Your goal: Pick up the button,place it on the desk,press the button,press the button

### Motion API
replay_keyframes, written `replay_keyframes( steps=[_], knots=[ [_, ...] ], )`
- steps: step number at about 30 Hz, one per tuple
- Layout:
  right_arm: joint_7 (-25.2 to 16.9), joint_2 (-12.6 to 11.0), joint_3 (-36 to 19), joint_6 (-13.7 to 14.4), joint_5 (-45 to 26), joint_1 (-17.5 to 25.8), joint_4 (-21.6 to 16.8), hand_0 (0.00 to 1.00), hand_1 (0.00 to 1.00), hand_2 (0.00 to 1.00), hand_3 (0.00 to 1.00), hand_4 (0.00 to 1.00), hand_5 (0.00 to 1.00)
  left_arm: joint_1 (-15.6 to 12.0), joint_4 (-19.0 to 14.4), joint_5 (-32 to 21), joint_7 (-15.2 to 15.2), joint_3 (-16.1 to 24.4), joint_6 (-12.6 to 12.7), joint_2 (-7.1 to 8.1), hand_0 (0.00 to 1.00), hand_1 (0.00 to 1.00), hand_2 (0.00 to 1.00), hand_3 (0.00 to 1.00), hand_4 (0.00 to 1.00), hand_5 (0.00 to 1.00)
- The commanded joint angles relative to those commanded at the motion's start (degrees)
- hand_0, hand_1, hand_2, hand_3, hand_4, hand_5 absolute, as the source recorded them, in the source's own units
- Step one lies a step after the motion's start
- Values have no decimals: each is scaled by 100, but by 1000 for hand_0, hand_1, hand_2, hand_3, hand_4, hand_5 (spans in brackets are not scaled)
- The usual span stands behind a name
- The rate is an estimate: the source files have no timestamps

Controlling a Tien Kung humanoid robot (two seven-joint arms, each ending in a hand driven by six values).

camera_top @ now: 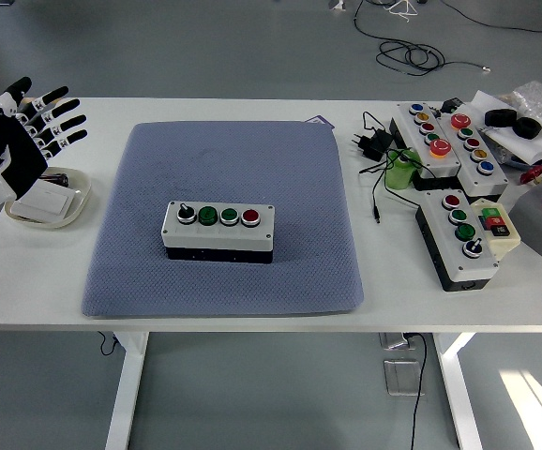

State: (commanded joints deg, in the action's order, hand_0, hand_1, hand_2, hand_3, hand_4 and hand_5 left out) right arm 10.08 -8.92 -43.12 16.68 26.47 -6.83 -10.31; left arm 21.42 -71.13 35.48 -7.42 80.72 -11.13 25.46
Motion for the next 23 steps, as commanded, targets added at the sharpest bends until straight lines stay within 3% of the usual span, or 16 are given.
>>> replay_keyframes(
  steps=[13, 23],
  knots=[
    [-8, -3, -17, 2, 9, -33, 0, 787, 797, 817, 751, 412, 479, 27, 0, 101, 18, -294, 59, -86, 821, 848, 908, 870, 665, 998],
    [-21, -16, -59, 11, 44, -73, 0, 787, 797, 817, 751, 412, 479, 22, -28, 159, 9, -290, 121, -91, 826, 848, 904, 868, 681, 998]
  ],
)
